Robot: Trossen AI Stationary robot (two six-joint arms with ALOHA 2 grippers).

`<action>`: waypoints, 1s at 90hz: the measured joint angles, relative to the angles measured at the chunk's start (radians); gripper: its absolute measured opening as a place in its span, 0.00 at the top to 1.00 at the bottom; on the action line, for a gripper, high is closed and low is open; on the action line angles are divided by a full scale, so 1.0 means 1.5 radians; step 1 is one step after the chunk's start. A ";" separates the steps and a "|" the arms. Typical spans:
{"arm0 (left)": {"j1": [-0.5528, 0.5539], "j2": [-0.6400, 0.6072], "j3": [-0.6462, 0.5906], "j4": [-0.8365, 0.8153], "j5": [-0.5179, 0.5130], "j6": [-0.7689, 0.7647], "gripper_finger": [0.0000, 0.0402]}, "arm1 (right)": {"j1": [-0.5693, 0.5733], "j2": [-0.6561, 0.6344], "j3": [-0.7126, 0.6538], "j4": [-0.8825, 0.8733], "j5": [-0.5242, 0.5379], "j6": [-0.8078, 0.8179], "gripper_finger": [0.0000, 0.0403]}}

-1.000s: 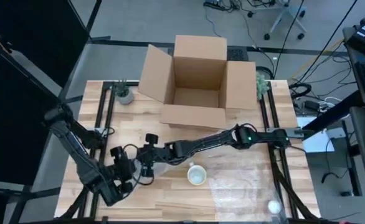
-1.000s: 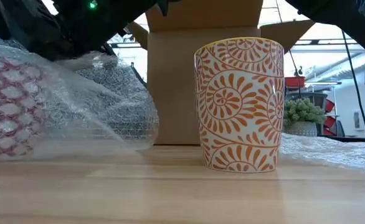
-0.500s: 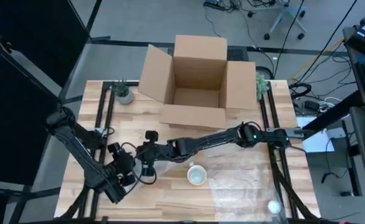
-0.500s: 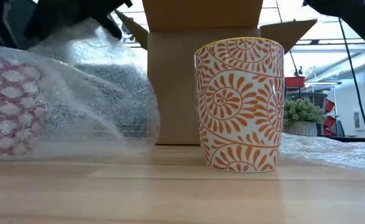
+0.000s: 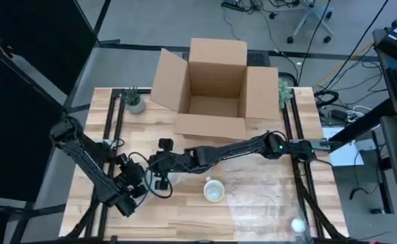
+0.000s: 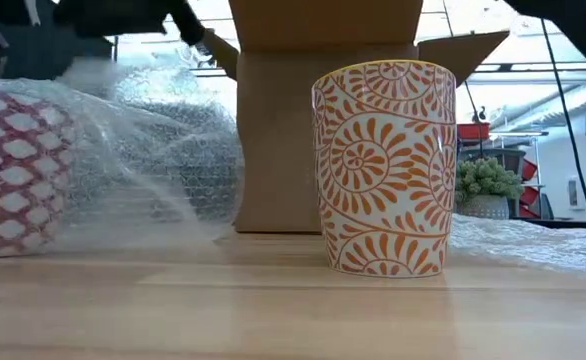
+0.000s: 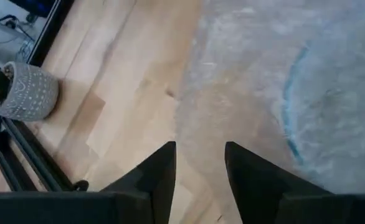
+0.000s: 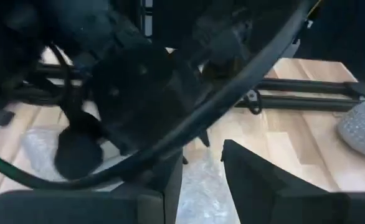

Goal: Wrap mug
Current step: Wrap the red mug with the bubble wrap

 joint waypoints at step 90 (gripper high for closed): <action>-0.028 -0.122 0.157 0.016 -0.011 0.120 0.68 | 0.006 0.088 0.000 -0.005 0.003 0.036 0.75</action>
